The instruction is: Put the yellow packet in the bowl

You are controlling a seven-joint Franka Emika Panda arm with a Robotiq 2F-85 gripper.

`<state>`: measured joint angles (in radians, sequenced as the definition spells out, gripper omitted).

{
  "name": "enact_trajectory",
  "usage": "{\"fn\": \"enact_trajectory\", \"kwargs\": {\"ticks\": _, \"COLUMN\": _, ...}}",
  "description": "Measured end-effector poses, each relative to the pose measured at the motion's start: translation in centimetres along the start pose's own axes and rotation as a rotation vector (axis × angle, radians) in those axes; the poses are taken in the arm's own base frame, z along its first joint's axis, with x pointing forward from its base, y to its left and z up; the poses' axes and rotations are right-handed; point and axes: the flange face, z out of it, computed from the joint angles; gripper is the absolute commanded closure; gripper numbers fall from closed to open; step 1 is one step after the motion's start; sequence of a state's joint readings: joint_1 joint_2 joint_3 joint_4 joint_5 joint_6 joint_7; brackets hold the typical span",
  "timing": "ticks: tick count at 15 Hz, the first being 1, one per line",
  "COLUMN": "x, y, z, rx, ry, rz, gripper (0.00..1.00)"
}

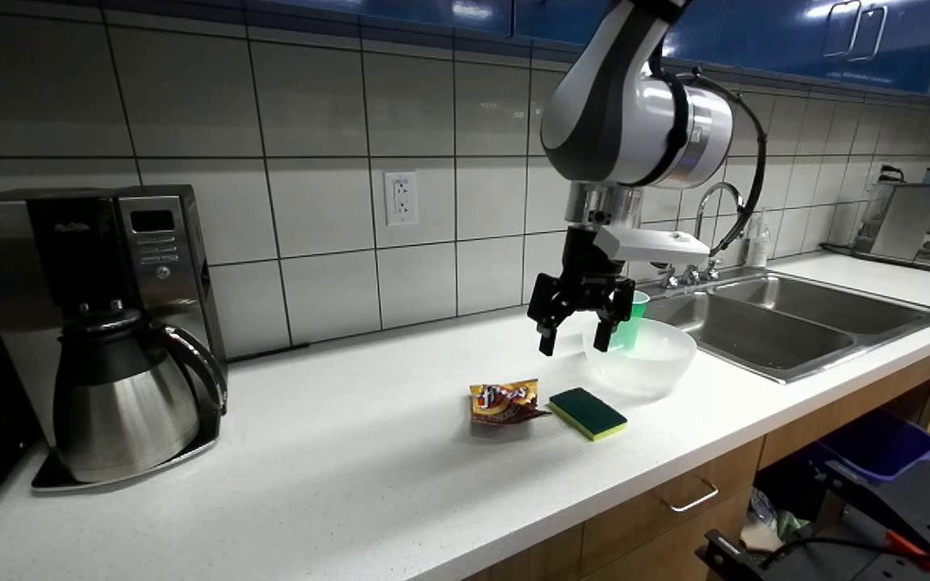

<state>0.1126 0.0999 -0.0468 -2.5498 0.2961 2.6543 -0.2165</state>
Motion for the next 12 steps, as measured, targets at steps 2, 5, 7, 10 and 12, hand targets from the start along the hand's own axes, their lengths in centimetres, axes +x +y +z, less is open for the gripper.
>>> {"fn": "enact_trajectory", "kwargs": {"ticks": 2, "x": 1.0, "y": -0.1, "z": 1.2, "rx": -0.003, "ry": -0.014, "rz": -0.006, "gripper": 0.00}}
{"fn": "enact_trajectory", "kwargs": {"ticks": 5, "x": 2.2, "y": 0.1, "z": 3.1, "rx": -0.015, "ry": -0.029, "rz": -0.022, "gripper": 0.00}}
{"fn": "enact_trajectory", "kwargs": {"ticks": 7, "x": 2.9, "y": 0.2, "z": 4.2, "rx": -0.026, "ry": -0.035, "rz": -0.034, "gripper": 0.00}}
{"fn": "enact_trajectory", "kwargs": {"ticks": 10, "x": 3.9, "y": 0.3, "z": 5.6, "rx": -0.039, "ry": -0.033, "rz": -0.046, "gripper": 0.00}}
{"fn": "enact_trajectory", "kwargs": {"ticks": 12, "x": 4.5, "y": 0.2, "z": 6.3, "rx": -0.040, "ry": -0.023, "rz": -0.044, "gripper": 0.00}}
